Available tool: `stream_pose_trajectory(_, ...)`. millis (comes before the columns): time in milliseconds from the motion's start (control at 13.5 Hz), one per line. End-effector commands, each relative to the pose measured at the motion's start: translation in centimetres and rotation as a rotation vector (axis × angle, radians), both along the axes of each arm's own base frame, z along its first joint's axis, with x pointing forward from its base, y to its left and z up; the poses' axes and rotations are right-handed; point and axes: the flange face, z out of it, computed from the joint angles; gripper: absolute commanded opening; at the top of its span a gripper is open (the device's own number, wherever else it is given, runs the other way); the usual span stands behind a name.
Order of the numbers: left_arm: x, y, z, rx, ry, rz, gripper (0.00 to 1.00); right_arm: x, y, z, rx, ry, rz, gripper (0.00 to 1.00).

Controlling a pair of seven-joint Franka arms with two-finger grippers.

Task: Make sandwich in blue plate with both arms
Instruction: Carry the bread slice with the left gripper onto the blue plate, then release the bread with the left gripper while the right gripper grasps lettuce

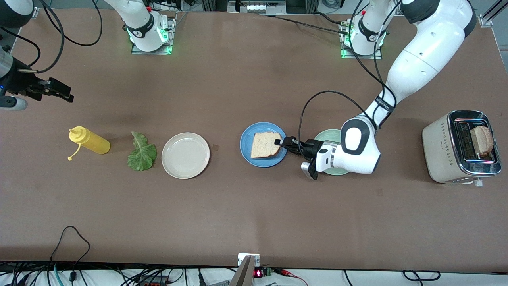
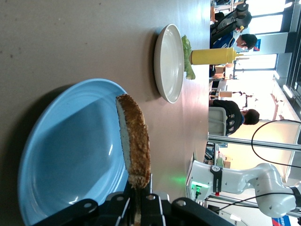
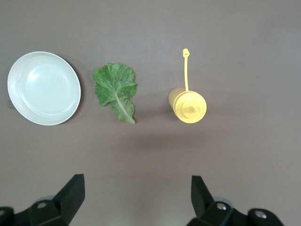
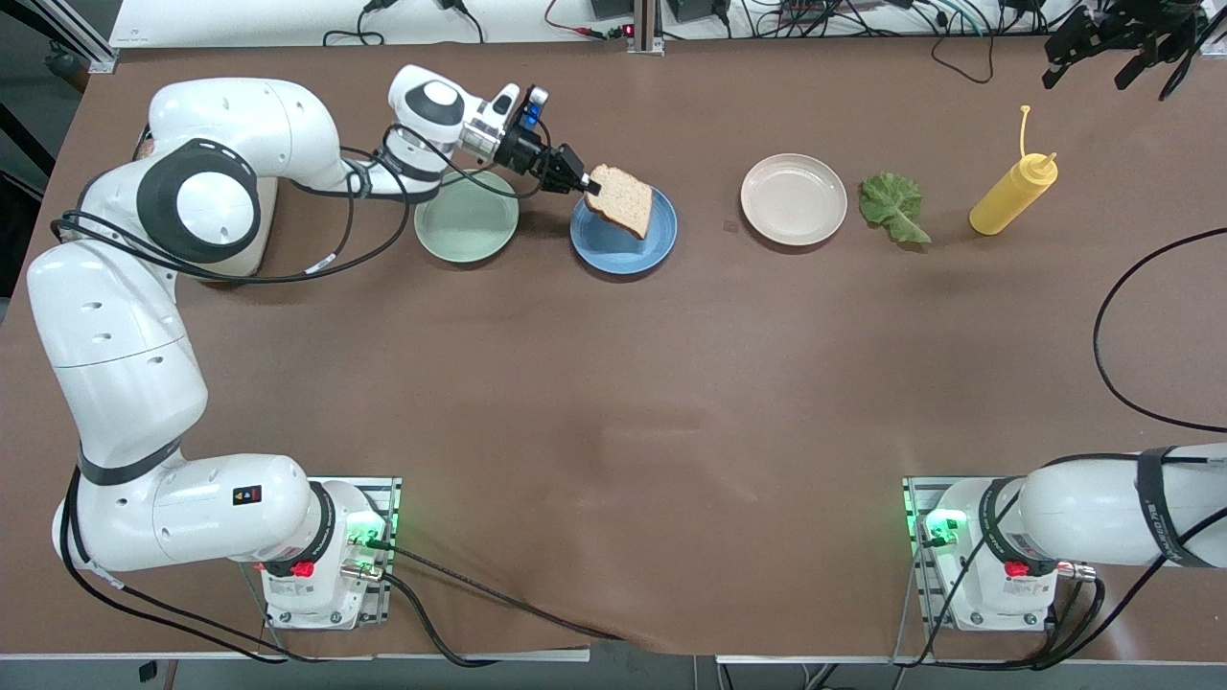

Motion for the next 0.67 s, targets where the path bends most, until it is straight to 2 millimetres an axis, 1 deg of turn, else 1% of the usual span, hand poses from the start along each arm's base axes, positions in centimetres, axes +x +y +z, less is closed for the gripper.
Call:
stream_pose_trajectory(0,-1.5,-2.1,-0.6,-0.010,-0.035,0.008,0.12,1.0,1.4,-1.6,0.004,0.021,0.015,1.00)
stream_pose_trajectory(74,-1.7,-2.4,-1.0,-0.003,-0.037,0.005,0.55,1.7,2.0,-2.9,0.039,0.033,0.010,1.00)
stream_pose_trajectory(148,-1.4,-2.1,-0.7,0.006,-0.052,0.008,1.00,2.7,3.2,-4.4,0.080,0.039,0.014,1.00)
stream_pose_trajectory(223,-1.1,-1.8,-0.2,0.014,-0.066,0.006,1.00,3.8,4.3,-6.2,0.081,0.046,0.026,1.00)
stream_pose_trajectory(297,-0.6,-0.9,0.5,0.036,-0.091,0.003,1.00,4.8,5.2,-8.0,0.069,0.052,0.042,1.00)
stream_pose_trajectory(371,0.0,0.5,1.4,0.092,-0.149,-0.044,1.00,5.8,6.4,-10.4,0.058,0.056,0.059,1.00)
stream_pose_trajectory(445,0.6,1.6,2.7,0.161,-0.222,-0.119,1.00,6.7,7.1,-12.9,0.048,0.059,0.075,1.00)
stream_pose_trajectory(519,1.0,3.0,4.0,0.219,-0.275,-0.190,1.00,7.4,7.4,-15.3,0.036,0.071,0.081,1.00)
stream_pose_trajectory(593,1.3,3.9,5.3,0.271,-0.298,-0.235,1.00,8.0,7.7,-18.0,0.023,0.075,0.089,1.00)
